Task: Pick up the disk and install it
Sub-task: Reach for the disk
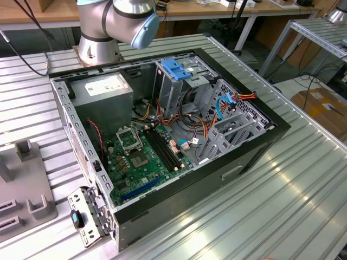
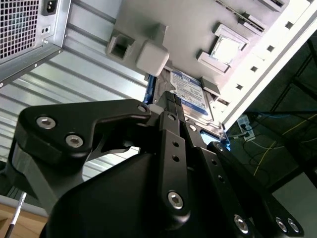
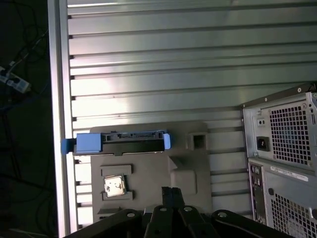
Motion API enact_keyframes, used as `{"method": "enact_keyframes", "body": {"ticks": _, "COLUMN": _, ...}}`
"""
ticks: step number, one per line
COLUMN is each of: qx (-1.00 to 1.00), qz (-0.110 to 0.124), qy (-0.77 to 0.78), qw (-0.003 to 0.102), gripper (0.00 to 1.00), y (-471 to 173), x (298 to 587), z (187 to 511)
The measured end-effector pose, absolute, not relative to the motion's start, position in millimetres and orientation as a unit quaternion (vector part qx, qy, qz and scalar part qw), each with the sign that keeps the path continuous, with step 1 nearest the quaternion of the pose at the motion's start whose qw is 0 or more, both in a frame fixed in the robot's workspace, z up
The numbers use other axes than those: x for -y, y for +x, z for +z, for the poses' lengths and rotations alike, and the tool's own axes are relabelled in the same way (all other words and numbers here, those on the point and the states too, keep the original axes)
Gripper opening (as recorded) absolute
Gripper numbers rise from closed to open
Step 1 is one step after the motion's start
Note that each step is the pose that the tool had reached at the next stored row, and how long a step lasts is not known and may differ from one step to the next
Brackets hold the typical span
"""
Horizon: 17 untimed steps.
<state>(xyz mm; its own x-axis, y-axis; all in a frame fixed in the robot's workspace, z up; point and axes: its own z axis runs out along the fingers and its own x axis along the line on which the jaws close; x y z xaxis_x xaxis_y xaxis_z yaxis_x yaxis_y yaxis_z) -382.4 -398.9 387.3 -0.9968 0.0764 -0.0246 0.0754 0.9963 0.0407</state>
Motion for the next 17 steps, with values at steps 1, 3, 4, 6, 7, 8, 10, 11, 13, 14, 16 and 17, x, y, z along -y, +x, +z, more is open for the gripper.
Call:
{"method": "enact_keyframes", "body": {"ticks": 1, "qx": -0.999, "qz": 0.020, "qy": 0.038, "qw": 0.013, "gripper": 0.11, "y": -383.4, "x": 398.9, "z": 387.2}}
{"method": "enact_keyframes", "body": {"ticks": 3, "qx": -0.999, "qz": 0.020, "qy": 0.038, "qw": 0.013, "gripper": 0.11, "y": -383.8, "x": 398.9, "z": 387.3}}
{"method": "enact_keyframes", "body": {"ticks": 4, "qx": -0.999, "qz": 0.020, "qy": 0.038, "qw": 0.013, "gripper": 0.11, "y": -384.0, "x": 398.8, "z": 387.3}}
{"method": "enact_keyframes", "body": {"ticks": 6, "qx": -0.999, "qz": 0.020, "qy": 0.038, "qw": 0.013, "gripper": 0.11, "y": -384.1, "x": 398.9, "z": 387.2}}
{"method": "enact_keyframes", "body": {"ticks": 7, "qx": -0.999, "qz": 0.020, "qy": 0.038, "qw": 0.013, "gripper": 0.11, "y": -384.1, "x": 398.9, "z": 387.2}}
{"method": "enact_keyframes", "body": {"ticks": 8, "qx": -0.999, "qz": 0.020, "qy": 0.038, "qw": 0.013, "gripper": 0.11, "y": -384.1, "x": 398.9, "z": 387.3}}
{"method": "enact_keyframes", "body": {"ticks": 10, "qx": -0.999, "qz": 0.020, "qy": 0.038, "qw": 0.013, "gripper": 0.11, "y": -384.1, "x": 398.9, "z": 387.3}}
{"method": "enact_keyframes", "body": {"ticks": 11, "qx": -0.999, "qz": 0.020, "qy": 0.038, "qw": 0.013, "gripper": 0.11, "y": -384.1, "x": 398.8, "z": 387.2}}
{"method": "enact_keyframes", "body": {"ticks": 13, "qx": -0.999, "qz": 0.020, "qy": 0.038, "qw": 0.013, "gripper": 0.11, "y": -384.2, "x": 398.6, "z": 387.0}}
{"method": "enact_keyframes", "body": {"ticks": 14, "qx": -0.999, "qz": 0.020, "qy": 0.038, "qw": 0.013, "gripper": 0.11, "y": -384.3, "x": 398.3, "z": 387.0}}
{"method": "enact_keyframes", "body": {"ticks": 16, "qx": -0.999, "qz": 0.020, "qy": 0.038, "qw": 0.013, "gripper": 0.11, "y": -384.4, "x": 397.1, "z": 386.9}}
{"method": "enact_keyframes", "body": {"ticks": 17, "qx": -0.999, "qz": 0.020, "qy": 0.038, "qw": 0.013, "gripper": 0.11, "y": -384.6, "x": 395.7, "z": 386.6}}
